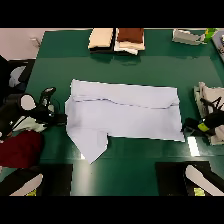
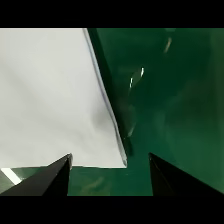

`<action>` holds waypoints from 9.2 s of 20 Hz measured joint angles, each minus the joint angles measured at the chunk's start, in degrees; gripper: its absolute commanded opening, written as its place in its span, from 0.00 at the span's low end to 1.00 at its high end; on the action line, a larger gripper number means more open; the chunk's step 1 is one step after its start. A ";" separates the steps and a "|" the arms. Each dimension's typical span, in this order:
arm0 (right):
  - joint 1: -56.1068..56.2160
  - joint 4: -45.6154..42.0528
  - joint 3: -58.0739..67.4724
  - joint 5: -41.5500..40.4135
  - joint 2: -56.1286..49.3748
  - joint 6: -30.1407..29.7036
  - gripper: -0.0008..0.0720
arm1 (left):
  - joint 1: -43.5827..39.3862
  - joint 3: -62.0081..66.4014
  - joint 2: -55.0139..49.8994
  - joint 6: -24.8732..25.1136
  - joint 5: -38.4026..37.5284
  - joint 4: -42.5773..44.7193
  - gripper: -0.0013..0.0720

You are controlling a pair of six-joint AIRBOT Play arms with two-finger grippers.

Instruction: Fold the shirts.

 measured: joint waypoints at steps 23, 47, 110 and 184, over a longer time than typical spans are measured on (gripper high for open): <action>11.76 4.31 -4.35 -6.16 -1.46 0.02 0.03 | -14.84 -10.23 1.27 -12.57 3.02 -1.29 0.93; 11.89 2.12 2.12 4.46 17.55 -0.09 0.03 | -17.09 0.13 16.79 -10.75 -8.00 -0.37 0.05; 19.87 12.13 34.45 -1.36 -4.72 -0.61 0.03 | -26.43 43.65 -40.59 6.54 19.37 -8.55 0.05; 48.87 9.16 57.33 -15.26 -42.75 28.00 0.03 | -7.69 43.32 -9.20 13.55 2.12 2.82 0.05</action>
